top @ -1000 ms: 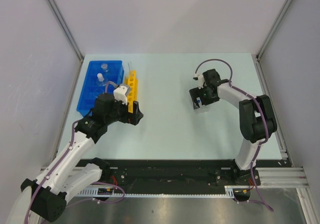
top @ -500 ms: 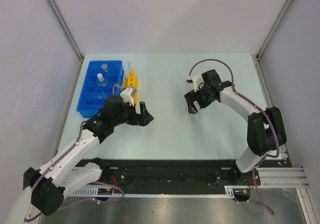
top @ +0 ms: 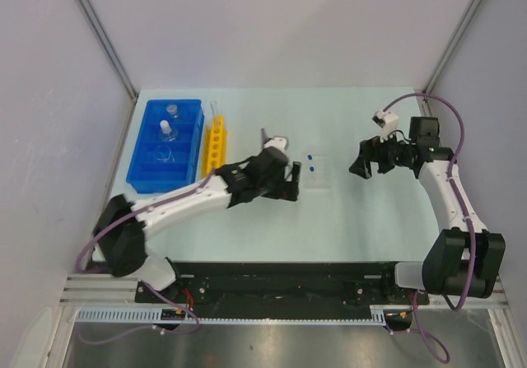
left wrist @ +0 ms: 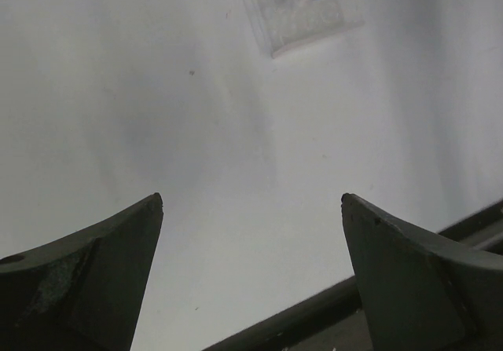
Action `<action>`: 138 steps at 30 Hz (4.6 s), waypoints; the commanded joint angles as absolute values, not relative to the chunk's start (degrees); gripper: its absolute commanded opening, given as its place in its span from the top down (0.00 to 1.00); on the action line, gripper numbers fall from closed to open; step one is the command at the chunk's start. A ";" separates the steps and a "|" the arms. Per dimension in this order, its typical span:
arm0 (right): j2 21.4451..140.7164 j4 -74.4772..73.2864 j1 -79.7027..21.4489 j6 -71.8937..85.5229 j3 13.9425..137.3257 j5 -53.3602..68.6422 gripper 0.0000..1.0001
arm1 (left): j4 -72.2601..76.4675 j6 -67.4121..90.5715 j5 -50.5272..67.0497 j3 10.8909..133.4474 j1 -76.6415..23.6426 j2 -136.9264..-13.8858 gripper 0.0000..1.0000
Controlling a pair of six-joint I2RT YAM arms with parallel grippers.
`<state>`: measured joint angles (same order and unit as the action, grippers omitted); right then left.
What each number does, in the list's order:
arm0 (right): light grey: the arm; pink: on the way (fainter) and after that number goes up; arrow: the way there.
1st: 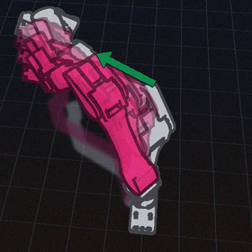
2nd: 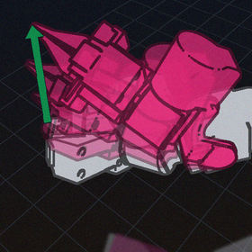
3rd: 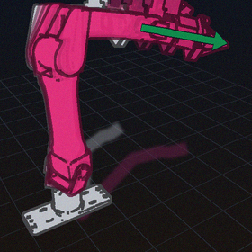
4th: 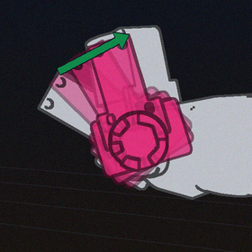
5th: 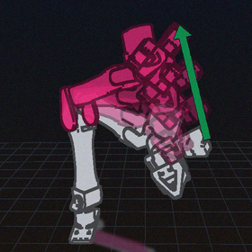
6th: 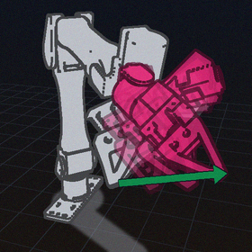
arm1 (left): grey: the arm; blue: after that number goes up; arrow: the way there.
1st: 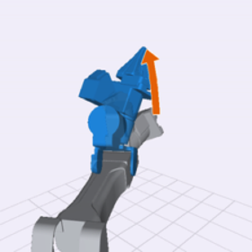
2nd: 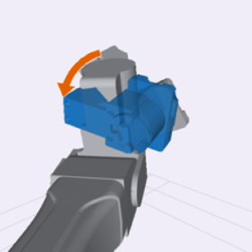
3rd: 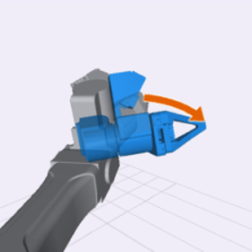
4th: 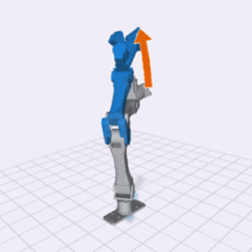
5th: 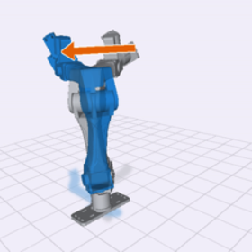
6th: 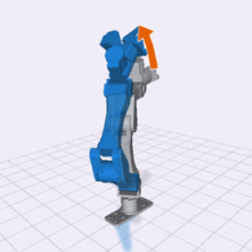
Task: Organize the chemistry lab equipment
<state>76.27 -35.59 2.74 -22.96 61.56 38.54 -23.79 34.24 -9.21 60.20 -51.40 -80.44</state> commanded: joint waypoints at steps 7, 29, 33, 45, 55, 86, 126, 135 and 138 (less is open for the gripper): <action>75.59 -31.73 11.86 -20.13 59.33 44.12 0.00 | -47.20 41.04 -22.59 100.71 -60.20 -117.30 0.00; 76.29 -31.82 15.56 -20.13 59.41 45.09 0.00 | -34.98 44.21 -17.93 104.85 -55.81 -124.80 0.00; 76.38 -31.99 15.64 -20.21 59.33 45.00 0.00 | -33.05 43.95 -16.35 105.38 -55.46 -126.12 0.00; 76.99 -32.08 15.64 -20.21 59.33 45.09 0.00 | -32.43 43.94 -16.08 110.21 -54.93 -130.51 0.00; 76.99 -32.08 15.82 -20.30 59.33 45.35 0.00 | -41.04 46.76 -21.44 119.70 -54.67 -137.55 0.00; 77.61 -32.96 16.61 -21.27 59.33 45.62 0.00 | -21.54 29.62 -19.87 78.15 -44.66 -111.80 0.55; 77.96 -33.22 17.75 -21.45 59.33 46.49 0.00 | -22.76 21.27 -13.01 69.43 -30.15 -103.27 0.04; 77.78 -33.40 18.19 -21.45 59.33 46.84 0.00 | -23.38 20.48 -11.34 70.22 -30.23 -100.73 0.00; 77.70 -33.40 18.37 -21.45 59.33 46.93 0.00 | -24.08 20.22 -10.81 70.93 -30.32 -99.94 0.00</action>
